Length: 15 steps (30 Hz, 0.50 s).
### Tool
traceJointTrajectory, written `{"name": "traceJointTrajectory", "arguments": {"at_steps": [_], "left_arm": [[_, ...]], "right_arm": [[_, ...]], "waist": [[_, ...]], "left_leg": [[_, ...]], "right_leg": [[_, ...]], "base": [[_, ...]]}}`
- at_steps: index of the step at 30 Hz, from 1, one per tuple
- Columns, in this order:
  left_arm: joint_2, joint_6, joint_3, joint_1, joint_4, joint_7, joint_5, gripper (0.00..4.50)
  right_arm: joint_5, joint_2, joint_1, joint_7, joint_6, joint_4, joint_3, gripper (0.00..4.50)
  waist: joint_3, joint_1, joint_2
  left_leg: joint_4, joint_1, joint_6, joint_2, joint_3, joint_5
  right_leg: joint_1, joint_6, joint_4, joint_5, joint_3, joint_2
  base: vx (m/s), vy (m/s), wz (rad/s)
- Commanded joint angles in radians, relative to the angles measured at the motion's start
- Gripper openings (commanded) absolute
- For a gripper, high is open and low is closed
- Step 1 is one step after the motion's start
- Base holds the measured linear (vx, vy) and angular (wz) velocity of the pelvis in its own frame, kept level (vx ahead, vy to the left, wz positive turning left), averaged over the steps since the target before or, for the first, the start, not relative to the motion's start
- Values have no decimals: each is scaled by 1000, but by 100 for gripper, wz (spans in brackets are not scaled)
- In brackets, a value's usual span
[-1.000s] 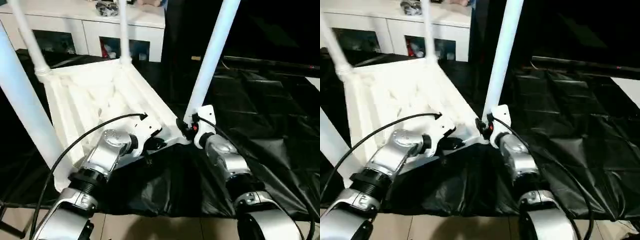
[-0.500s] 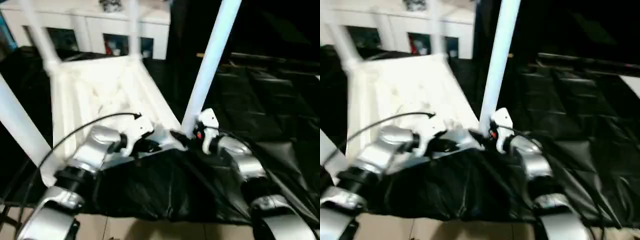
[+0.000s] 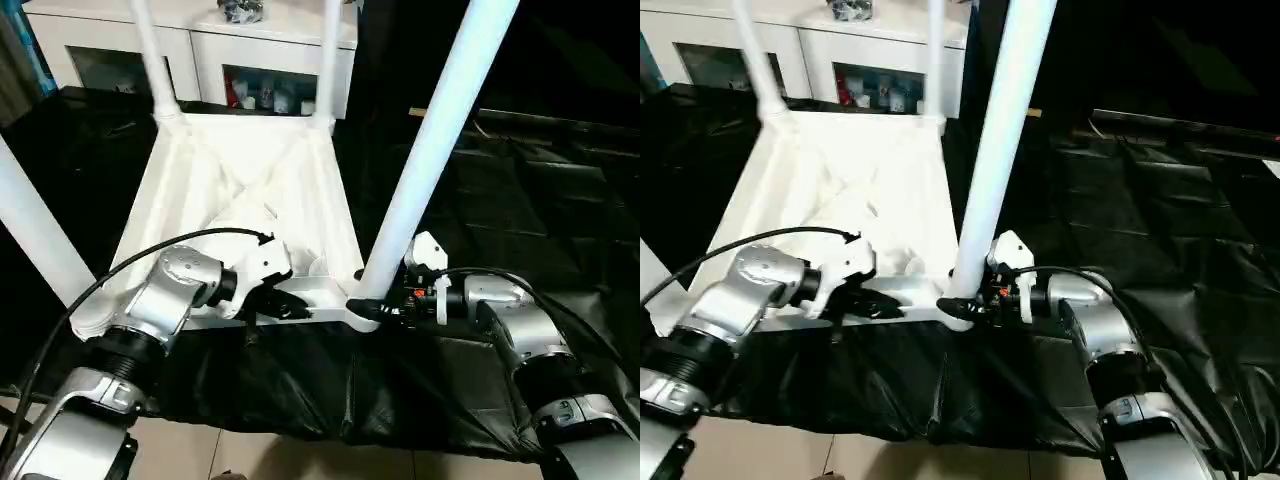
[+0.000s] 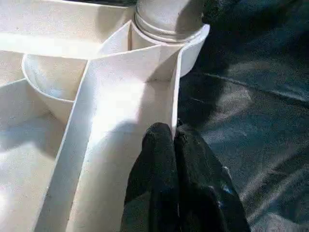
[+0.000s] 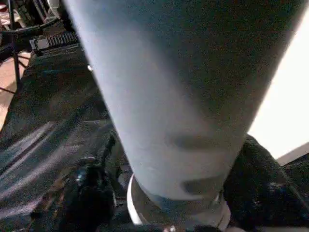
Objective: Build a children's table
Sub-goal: Rotate leg to tighten
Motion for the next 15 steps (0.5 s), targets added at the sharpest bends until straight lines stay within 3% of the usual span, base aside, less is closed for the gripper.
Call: {"name": "traceJointTrajectory", "arguments": {"at_steps": [1,8,10,13,15], "left_arm": [[7,9,4,-27,27,38,14,0],[16,6,2,-22,27,22,5,0],[9,18,2,-16,20,38,4,0],[-10,36,8,-13,16,69,4,0],[-41,56,14,-15,17,112,4,0]], "right_arm": [[10,26,29,88,31,-4,88,252],[19,48,41,87,59,-2,75,212],[27,71,50,33,65,10,48,210],[32,103,54,-53,63,32,15,204],[36,140,51,-156,63,59,-19,204]], "waist": [[-46,3,7],[-48,4,10],[-48,4,10],[-43,1,13],[-38,-6,13]], "left_leg": [[-55,-10,46,34,-2,-173],[-53,-12,45,33,-1,-160],[-54,-12,43,34,-2,-164],[-59,-9,29,34,-4,-205],[-63,-4,9,32,-9,-253]], "right_leg": [[46,-160,-72,-262,61,-91],[47,-165,-69,-235,59,-90],[47,-164,-69,-242,60,-91],[44,-150,-78,-313,60,-94],[39,-127,-89,-410,59,-97]], "base": [[0,0,0],[0,0,0],[0,0,0],[0,0,0],[0,0,0]]}}
